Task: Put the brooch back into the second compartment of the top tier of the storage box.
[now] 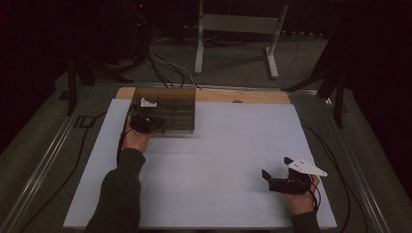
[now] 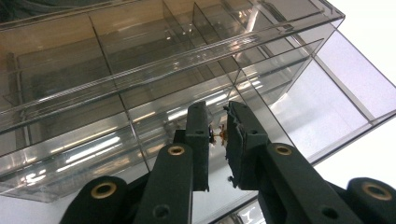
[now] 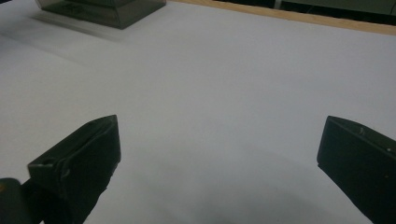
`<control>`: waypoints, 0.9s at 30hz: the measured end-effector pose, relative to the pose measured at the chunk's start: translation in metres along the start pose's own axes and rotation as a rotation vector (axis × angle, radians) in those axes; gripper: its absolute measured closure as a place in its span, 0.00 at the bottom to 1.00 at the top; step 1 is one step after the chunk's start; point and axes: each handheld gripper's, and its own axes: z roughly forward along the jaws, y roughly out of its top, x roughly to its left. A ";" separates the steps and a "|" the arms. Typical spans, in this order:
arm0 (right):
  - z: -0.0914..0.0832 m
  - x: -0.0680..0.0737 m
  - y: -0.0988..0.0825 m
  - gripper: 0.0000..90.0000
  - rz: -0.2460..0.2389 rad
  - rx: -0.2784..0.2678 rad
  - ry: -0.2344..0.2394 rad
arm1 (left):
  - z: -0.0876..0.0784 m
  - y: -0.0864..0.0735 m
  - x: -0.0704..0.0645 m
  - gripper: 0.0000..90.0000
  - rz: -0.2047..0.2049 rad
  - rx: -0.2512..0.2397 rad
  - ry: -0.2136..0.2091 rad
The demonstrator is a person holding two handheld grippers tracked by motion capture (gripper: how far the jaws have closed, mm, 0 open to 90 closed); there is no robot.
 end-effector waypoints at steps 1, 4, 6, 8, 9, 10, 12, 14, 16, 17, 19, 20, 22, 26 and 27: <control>0.000 0.000 0.000 0.00 0.001 0.000 -0.001 | -0.001 0.000 0.000 0.83 -0.010 -0.011 0.000; 0.000 0.000 0.000 0.00 0.002 0.000 -0.002 | -0.005 0.001 0.002 0.59 -0.043 -0.042 -0.002; 0.000 0.000 0.000 0.00 0.003 0.000 -0.001 | -0.008 0.002 0.003 0.46 -0.056 -0.052 0.005; 0.000 0.000 0.000 0.00 0.001 0.001 -0.002 | -0.012 0.002 0.003 0.39 -0.057 -0.073 0.010; 0.000 0.000 0.000 0.00 0.001 0.001 -0.002 | -0.014 0.002 0.004 0.35 -0.064 -0.083 0.010; 0.000 0.000 0.000 0.00 0.001 0.001 -0.002 | -0.016 0.003 0.004 0.30 -0.072 -0.093 0.010; 0.000 0.000 0.000 0.00 0.001 0.001 -0.002 | -0.021 0.003 0.005 0.25 -0.082 -0.115 0.013; 0.000 0.000 0.000 0.00 0.002 0.001 -0.002 | -0.025 0.003 0.006 0.20 -0.087 -0.130 0.008; 0.000 0.000 0.000 0.00 0.001 0.001 -0.002 | -0.029 0.003 0.007 0.17 -0.080 -0.135 0.000; 0.000 0.000 0.000 0.00 0.000 0.001 -0.001 | -0.030 0.003 0.007 0.15 -0.072 -0.134 -0.006; 0.000 0.000 0.000 0.00 0.002 0.001 -0.001 | -0.034 0.002 0.005 0.10 -0.049 -0.134 -0.015; 0.000 0.000 0.000 0.00 0.001 0.001 -0.001 | -0.036 0.001 0.005 0.08 -0.043 -0.135 -0.017; 0.000 0.000 0.000 0.00 -0.002 0.001 0.000 | -0.040 0.000 0.004 0.03 -0.034 -0.133 -0.030; 0.000 0.000 0.000 0.00 -0.002 0.003 0.000 | -0.047 -0.001 0.003 0.00 -0.014 -0.135 -0.034; 0.000 0.000 0.000 0.00 -0.002 0.003 0.000 | -0.049 -0.002 0.002 0.00 -0.009 -0.137 -0.037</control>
